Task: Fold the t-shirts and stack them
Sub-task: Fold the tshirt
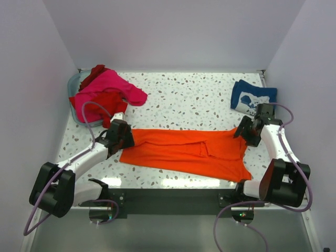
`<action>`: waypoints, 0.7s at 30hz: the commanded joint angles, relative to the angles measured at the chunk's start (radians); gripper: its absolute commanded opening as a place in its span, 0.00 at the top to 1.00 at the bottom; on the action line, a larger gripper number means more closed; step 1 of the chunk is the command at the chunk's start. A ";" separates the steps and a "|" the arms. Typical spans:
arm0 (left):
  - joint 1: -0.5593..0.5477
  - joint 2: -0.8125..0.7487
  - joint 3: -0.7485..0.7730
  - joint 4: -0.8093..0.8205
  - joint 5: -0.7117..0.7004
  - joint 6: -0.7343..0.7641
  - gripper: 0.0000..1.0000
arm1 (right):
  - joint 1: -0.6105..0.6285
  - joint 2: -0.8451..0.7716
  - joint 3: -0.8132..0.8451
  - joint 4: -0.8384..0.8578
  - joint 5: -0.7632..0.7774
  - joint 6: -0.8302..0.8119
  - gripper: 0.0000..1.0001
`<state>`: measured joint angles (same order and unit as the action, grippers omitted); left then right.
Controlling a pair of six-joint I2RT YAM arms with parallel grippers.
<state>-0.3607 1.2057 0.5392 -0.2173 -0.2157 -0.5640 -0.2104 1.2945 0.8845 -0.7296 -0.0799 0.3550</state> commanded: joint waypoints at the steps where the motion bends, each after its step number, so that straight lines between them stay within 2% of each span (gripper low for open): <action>1: -0.024 -0.037 -0.024 -0.002 0.024 -0.040 0.41 | -0.004 -0.005 -0.027 -0.013 -0.035 0.021 0.34; 9: -0.040 0.005 -0.030 0.024 0.033 -0.051 0.45 | -0.004 -0.024 -0.081 0.007 -0.070 0.041 0.34; 15: -0.040 0.002 -0.016 0.018 0.010 -0.051 0.64 | -0.004 -0.024 -0.094 0.001 -0.061 0.048 0.34; 21: -0.038 -0.001 0.005 0.016 0.013 -0.042 0.72 | -0.004 -0.012 -0.130 0.010 -0.050 0.065 0.34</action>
<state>-0.3954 1.2140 0.5121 -0.2249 -0.1902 -0.6083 -0.2104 1.2942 0.7750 -0.7223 -0.1238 0.3969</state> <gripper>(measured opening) 0.288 0.661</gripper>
